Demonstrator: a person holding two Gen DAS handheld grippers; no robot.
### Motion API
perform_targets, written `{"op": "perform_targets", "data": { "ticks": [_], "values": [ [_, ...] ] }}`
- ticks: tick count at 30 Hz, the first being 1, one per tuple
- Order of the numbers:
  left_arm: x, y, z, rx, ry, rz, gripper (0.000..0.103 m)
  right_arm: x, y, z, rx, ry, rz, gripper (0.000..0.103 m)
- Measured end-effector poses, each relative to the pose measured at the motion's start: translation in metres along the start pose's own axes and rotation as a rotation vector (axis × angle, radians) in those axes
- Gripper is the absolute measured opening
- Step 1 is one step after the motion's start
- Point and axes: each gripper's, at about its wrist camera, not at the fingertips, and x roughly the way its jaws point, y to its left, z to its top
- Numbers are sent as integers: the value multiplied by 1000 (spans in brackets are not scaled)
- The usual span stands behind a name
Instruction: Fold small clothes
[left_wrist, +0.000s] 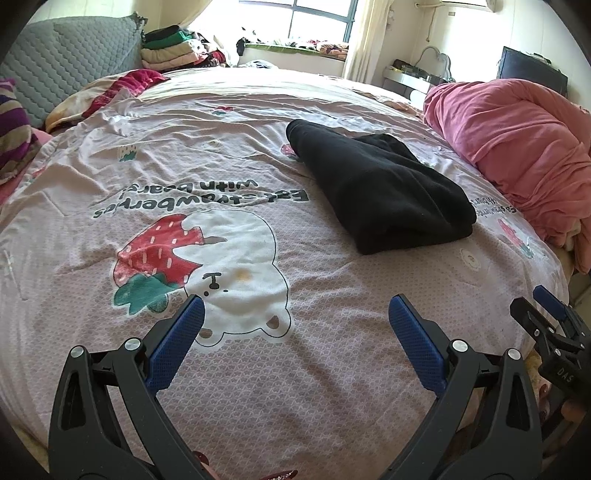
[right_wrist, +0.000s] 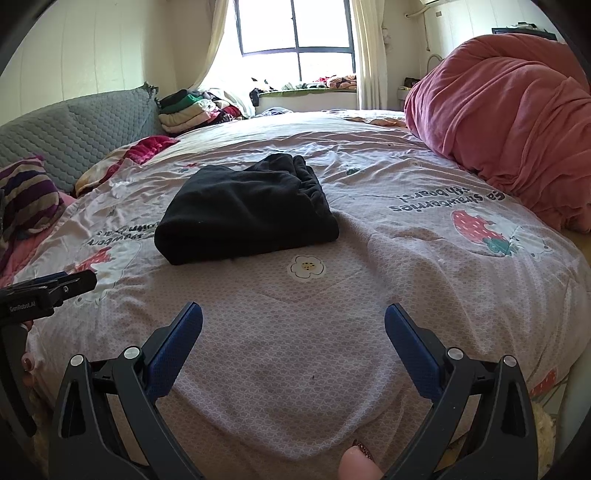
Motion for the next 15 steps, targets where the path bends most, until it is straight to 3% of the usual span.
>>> {"op": "perform_targets", "data": {
  "ticks": [15],
  "values": [
    [-1, 0, 0, 3, 4, 10, 94, -2, -3, 2, 7, -3, -5, 98]
  ]
}}
